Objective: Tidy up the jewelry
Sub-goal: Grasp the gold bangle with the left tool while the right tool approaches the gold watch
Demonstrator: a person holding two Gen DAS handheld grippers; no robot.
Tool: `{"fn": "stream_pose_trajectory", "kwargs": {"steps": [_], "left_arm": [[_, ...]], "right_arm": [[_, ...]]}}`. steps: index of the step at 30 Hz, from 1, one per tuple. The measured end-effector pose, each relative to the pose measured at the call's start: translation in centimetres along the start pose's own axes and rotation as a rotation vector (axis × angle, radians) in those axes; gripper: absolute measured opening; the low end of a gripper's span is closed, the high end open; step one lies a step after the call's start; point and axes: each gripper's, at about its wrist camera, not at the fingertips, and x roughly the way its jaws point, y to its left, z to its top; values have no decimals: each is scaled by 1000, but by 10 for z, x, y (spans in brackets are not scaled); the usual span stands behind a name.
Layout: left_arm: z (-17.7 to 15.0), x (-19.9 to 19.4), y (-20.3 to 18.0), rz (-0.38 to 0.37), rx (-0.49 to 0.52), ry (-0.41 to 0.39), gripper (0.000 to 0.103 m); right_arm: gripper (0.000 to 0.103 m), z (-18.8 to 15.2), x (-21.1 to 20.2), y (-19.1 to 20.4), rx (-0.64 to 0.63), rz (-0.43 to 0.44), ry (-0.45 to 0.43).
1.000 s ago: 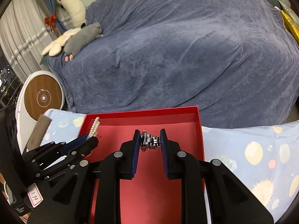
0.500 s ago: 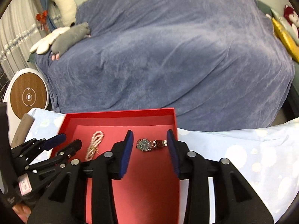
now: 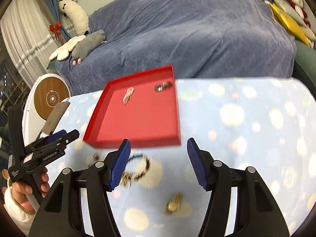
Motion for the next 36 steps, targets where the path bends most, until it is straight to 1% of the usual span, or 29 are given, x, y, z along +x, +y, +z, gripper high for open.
{"fn": "stream_pose_trajectory", "kwargs": {"steps": [2,5,8,11,14,19,24,27,28,33,36], "left_arm": [[-22,-9,2,-3,-27,8,63],[-50,-16,6,20,-53,1,63],[-68,-13,9,21,-56,15,63],[-80,-6,10,32,-26,20,63],[-86,0,13,30,-22,29,63],[-90,6,17,-8,-44,56,63],[-91,9,15,0,-45,55,63],[-91,10,9,-21,-44,66,65],[-91,10,6,-23,-38,65,67],[-92,12,-9,-18,5,55,69],[-91,17,-16,-29,9,62,69]], "right_arm": [[57,-23,-5,-3,20,-3,8],[57,-52,0,-8,49,-10,45],[57,-68,13,-11,63,-14,90],[57,-80,24,-7,23,-52,109],[57,-86,31,-7,12,-74,112],[57,-90,39,-5,-6,-93,110],[57,-94,50,3,-52,-115,116],[51,-98,54,4,-69,-134,123],[47,-99,56,2,-68,-139,128],[40,-99,58,-4,-58,-148,121],[32,-98,58,-6,-52,-156,116]]}}
